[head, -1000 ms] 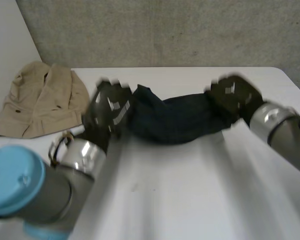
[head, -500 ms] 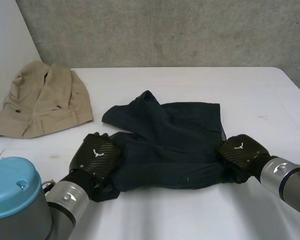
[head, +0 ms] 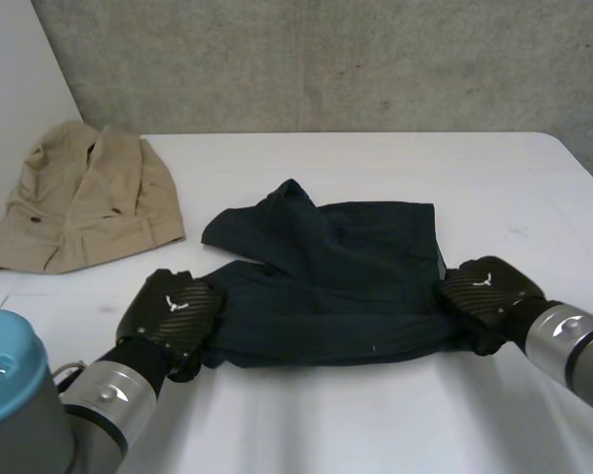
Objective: Fold the laundry.
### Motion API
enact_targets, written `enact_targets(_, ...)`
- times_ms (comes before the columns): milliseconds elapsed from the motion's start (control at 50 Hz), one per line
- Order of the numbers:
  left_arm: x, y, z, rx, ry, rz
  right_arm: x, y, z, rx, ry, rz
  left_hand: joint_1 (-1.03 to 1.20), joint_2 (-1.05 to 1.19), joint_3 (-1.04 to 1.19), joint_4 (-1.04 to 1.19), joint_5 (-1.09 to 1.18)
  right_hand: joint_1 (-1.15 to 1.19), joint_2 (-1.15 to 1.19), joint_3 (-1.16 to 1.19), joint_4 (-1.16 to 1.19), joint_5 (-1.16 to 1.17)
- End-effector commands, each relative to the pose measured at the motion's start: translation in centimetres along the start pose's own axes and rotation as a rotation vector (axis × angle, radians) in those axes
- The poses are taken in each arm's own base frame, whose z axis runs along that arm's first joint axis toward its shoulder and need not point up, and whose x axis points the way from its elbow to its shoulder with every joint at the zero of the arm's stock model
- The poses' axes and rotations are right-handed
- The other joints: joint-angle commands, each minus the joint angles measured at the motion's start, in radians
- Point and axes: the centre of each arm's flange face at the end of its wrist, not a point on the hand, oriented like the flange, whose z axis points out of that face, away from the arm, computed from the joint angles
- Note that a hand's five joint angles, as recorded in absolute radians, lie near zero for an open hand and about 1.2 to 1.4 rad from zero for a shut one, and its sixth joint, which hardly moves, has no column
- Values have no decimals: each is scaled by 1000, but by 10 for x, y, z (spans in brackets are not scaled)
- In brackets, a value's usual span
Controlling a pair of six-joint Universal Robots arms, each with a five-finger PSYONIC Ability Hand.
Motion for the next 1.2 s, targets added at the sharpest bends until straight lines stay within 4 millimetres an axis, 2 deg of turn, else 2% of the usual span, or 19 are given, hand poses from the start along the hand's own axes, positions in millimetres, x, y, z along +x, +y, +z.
enact_targets(20, -11, -29, -37, -66, 52, 29, -1, -39, -66, -65, -76, -224, 261, 203, 211, 200, 241, 415, 227, 215, 209, 237)
enact_targets(120, -10, -31, -73, -181, 145, 148, -9, -49, -99, -128, -166, -350, 261, 203, 211, 200, 241, 415, 227, 215, 209, 237)
enact_targets(180, -1, -23, -71, -191, 195, 185, -14, -46, -103, -151, -208, -351, 261, 203, 211, 200, 241, 415, 227, 215, 209, 237)
enact_targets(260, 7, -9, -51, -225, 216, 189, -20, -35, -90, -141, -247, -312, 261, 203, 211, 200, 241, 415, 227, 215, 209, 237)
enact_targets(360, 14, 11, -6, -265, 212, 188, -23, -7, -46, -197, -293, -229, 261, 203, 211, 200, 241, 415, 227, 215, 209, 237)
enact_targets(500, 10, 5, 41, -221, 176, 182, -6, -13, -11, -206, -194, -218, 261, 203, 211, 200, 241, 415, 227, 215, 209, 237)
enact_targets(560, 1, -18, 66, -123, 120, 186, 7, -28, 2, -160, -109, -218, 261, 203, 211, 200, 241, 415, 227, 215, 209, 237)
enact_targets(640, -17, -60, 97, 49, 20, 227, 41, -67, 16, -21, 75, -196, 261, 203, 211, 200, 241, 415, 227, 215, 209, 237)
enact_targets(720, -58, -126, 116, 300, -179, 305, 76, -133, 13, 215, 254, -192, 261, 203, 211, 200, 241, 415, 227, 215, 209, 237)
enact_targets(740, -77, -152, 118, 402, -276, 337, 89, -164, 3, 327, 325, -185, 261, 203, 211, 200, 241, 415, 227, 215, 209, 237)
enact_targets(800, -94, -192, 112, 562, -400, 378, 110, -218, -23, 545, 454, -150, 261, 203, 211, 200, 241, 415, 227, 215, 209, 237)
enact_targets(820, -108, -216, 103, 662, -491, 394, 115, -229, -30, 593, 481, -144, 261, 203, 211, 200, 241, 415, 227, 215, 209, 237)
enact_targets(880, -126, -245, 85, 797, -607, 378, 127, -254, -50, 724, 554, -114, 261, 203, 211, 200, 241, 415, 227, 215, 209, 237)
enact_targets(920, -133, -264, 64, 899, -664, 343, 128, -256, -52, 746, 567, -108, 261, 203, 211, 200, 241, 415, 227, 215, 209, 237)
enact_targets(980, -125, -254, 63, 888, -608, 306, 122, -250, -47, 725, 546, -100, 261, 203, 211, 200, 241, 415, 227, 215, 209, 237)
enact_targets(1000, -117, -235, 70, 842, -551, 276, 114, -240, -41, 688, 515, -96, 261, 203, 211, 200, 241, 415, 227, 215, 209, 237)
enact_targets(1060, -105, -211, 80, 772, -487, 254, 93, -217, -26, 608, 448, -100, 261, 203, 211, 200, 241, 415, 227, 215, 209, 237)
enact_targets(1100, -86, -163, 94, 626, -393, 236, 73, -178, -2, 482, 382, -106, 261, 203, 211, 200, 241, 415, 227, 215, 209, 237)
enact_targets(1200, -52, -92, 101, 425, -267, 227, 51, -130, 20, 352, 300, -89, 261, 203, 211, 200, 241, 415, 227, 215, 209, 237)
